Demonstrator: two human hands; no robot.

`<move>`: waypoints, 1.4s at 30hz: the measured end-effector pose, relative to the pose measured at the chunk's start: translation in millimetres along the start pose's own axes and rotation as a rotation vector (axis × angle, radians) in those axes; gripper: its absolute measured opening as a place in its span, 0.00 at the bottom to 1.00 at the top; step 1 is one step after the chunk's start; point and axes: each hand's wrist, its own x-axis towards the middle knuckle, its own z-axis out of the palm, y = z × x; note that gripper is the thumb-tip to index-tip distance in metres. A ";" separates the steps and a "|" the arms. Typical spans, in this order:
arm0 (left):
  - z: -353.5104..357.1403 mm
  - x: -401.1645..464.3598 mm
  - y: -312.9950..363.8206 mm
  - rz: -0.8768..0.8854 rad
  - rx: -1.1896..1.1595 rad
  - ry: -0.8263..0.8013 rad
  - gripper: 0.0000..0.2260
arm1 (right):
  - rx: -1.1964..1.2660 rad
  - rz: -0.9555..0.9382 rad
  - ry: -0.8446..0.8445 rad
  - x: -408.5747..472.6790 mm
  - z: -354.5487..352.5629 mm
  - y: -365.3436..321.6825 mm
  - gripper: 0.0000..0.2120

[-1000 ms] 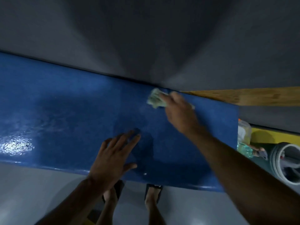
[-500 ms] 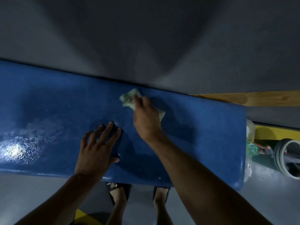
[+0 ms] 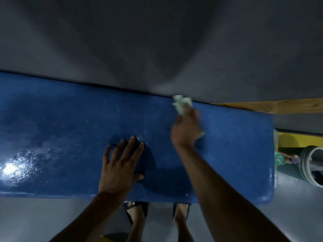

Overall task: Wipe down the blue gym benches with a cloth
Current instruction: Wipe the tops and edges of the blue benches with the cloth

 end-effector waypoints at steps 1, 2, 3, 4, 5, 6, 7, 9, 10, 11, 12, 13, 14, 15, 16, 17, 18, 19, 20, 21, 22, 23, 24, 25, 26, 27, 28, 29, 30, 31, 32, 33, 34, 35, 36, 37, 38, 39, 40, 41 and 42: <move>0.2 -0.1 -0.9 0.005 0.004 0.003 0.50 | -0.002 -0.130 -0.115 -13.8 5.7 -24.8 0.19; 0.2 0.2 -1.7 0.008 0.010 0.008 0.50 | 0.007 -0.268 -0.244 -21.5 6.4 -39.0 0.21; 0.3 0.2 -2.4 0.010 0.017 0.010 0.50 | 0.022 -0.402 -0.342 -21.0 2.7 -44.1 0.22; 0.5 -0.5 -2.9 0.016 0.019 0.010 0.50 | 0.023 -0.512 -0.401 -14.8 -4.5 -37.4 0.24; 0.5 -1.1 -2.9 0.020 0.013 0.016 0.50 | -0.015 -0.615 -0.447 -5.3 -12.2 -20.5 0.25; 0.3 -1.5 -3.4 0.021 0.006 0.026 0.50 | -0.061 -0.698 -0.483 5.1 -21.4 2.0 0.26; -0.2 -1.3 -3.5 0.023 0.001 0.032 0.49 | -0.087 -0.711 -0.485 16.0 -32.3 28.8 0.26; 0.5 -0.7 -2.0 0.026 -0.008 0.037 0.49 | -0.135 -0.538 -0.356 38.7 -57.6 85.1 0.24; 1.2 -0.7 -1.6 0.023 -0.014 0.039 0.49 | -0.147 -0.366 -0.243 46.9 -68.1 102.6 0.23; 1.6 -0.7 -1.6 0.019 -0.020 0.038 0.49 | -0.146 -0.185 -0.154 50.7 -70.8 110.8 0.22; 2.1 -0.6 -1.8 0.016 -0.023 0.037 0.50 | -0.078 0.015 -0.064 50.3 -64.8 105.7 0.18; 2.8 -0.4 -2.0 0.016 -0.024 0.039 0.50 | 0.020 0.181 0.021 46.9 -51.2 93.2 0.11; 3.5 -0.3 -2.2 0.020 -0.024 0.042 0.49 | 0.142 0.287 0.161 39.5 -34.0 70.8 0.05; 3.9 -0.3 -2.6 0.023 -0.023 0.041 0.49 | 0.179 0.270 0.243 32.2 -16.8 44.3 0.04; 3.6 -0.5 -3.2 0.026 -0.020 0.038 0.49 | 0.112 0.132 0.203 19.5 -0.6 15.1 0.08; 3.6 -0.5 -3.5 0.030 -0.015 0.036 0.49 | -0.005 -0.029 0.067 4.5 7.2 -11.2 0.15; 3.7 -0.3 -4.0 0.031 -0.007 0.036 0.49 | -0.065 -0.222 -0.088 -11.5 11.5 -30.3 0.21; 3.8 -0.1 -4.3 0.031 0.001 0.035 0.49 | -0.060 -0.371 -0.255 -23.3 5.9 -44.2 0.26; 4.5 0.0 -4.3 0.033 0.008 0.036 0.49 | -0.015 -0.496 -0.390 -27.7 -1.5 -47.7 0.29; 5.1 0.4 -4.2 0.038 0.012 0.040 0.50 | 0.013 -0.613 -0.472 -24.3 -10.8 -38.4 0.30; 5.4 0.5 -4.6 0.039 0.013 0.045 0.50 | -0.004 -0.721 -0.504 -17.5 -20.2 -21.5 0.29; 5.4 0.3 -5.1 0.040 0.013 0.047 0.50 | -0.034 -0.809 -0.512 -8.9 -30.7 0.9 0.28; 5.2 0.3 -5.3 0.043 0.011 0.047 0.49 | -0.050 -0.825 -0.509 0.5 -40.7 27.6 0.26; 5.0 0.2 -4.9 0.044 0.008 0.046 0.49 | -0.063 -0.761 -0.469 10.2 -50.8 57.2 0.25; 4.6 -0.1 -4.5 0.041 0.007 0.044 0.49 | -0.070 -0.635 -0.407 18.8 -62.2 83.9 0.24; 4.5 -0.5 -4.1 0.036 0.007 0.042 0.49 | -0.066 -0.462 -0.312 25.0 -72.2 105.5 0.23; 4.9 -0.9 -3.7 0.031 0.005 0.042 0.49 | -0.050 -0.267 -0.201 26.9 -76.9 120.0 0.22; 5.1 -0.9 -3.3 0.029 0.003 0.046 0.49 | -0.025 -0.090 -0.106 23.5 -75.2 123.7 0.22; 5.6 -1.1 -3.0 0.031 0.003 0.048 0.49 | -0.008 0.055 -0.029 14.3 -65.9 117.1 0.22; 6.0 -1.4 -3.0 0.032 0.003 0.047 0.49 | 0.002 0.143 0.037 1.6 -52.1 101.8 0.21; 6.4 -1.4 -3.5 0.029 0.002 0.046 0.49 | 0.004 0.162 0.074 -12.9 -38.9 76.7 0.21; 6.1 -1.4 -4.1 0.025 0.004 0.042 0.49 | -0.007 0.114 0.062 -29.6 -26.4 49.5 0.21; 5.5 -1.0 -4.3 0.026 0.011 0.034 0.48 | -0.039 0.002 -0.006 -48.5 -18.9 22.3 0.22; 4.8 -0.7 -4.1 0.029 0.022 0.027 0.48 | -0.060 -0.145 -0.136 -67.6 -15.7 -0.7 0.23; 4.3 -0.5 -4.1 0.033 0.031 0.031 0.47 | -0.049 -0.305 -0.290 -84.6 -18.4 -16.4 0.25; 4.0 -0.4 -4.0 0.038 0.038 0.040 0.45 | -0.031 -0.458 -0.408 -93.7 -22.6 -19.7 0.27; 4.2 -0.4 -3.9 0.042 0.041 0.048 0.44 | -0.016 -0.581 -0.474 -89.7 -28.6 -12.0 0.27; 4.4 -0.6 -4.0 0.041 0.043 0.052 0.44 | -0.024 -0.659 -0.487 -77.8 -36.1 3.5 0.27; 4.3 -0.6 -4.3 0.037 0.043 0.049 0.45 | -0.059 -0.687 -0.471 -65.6 -42.2 23.4 0.26; 3.9 -0.8 -4.3 0.034 0.041 0.044 0.46 | -0.093 -0.672 -0.438 -53.5 -49.2 46.7 0.26; 4.1 -0.9 -4.2 0.035 0.037 0.043 0.47 | -0.105 -0.619 -0.392 -40.5 -57.8 72.0 0.25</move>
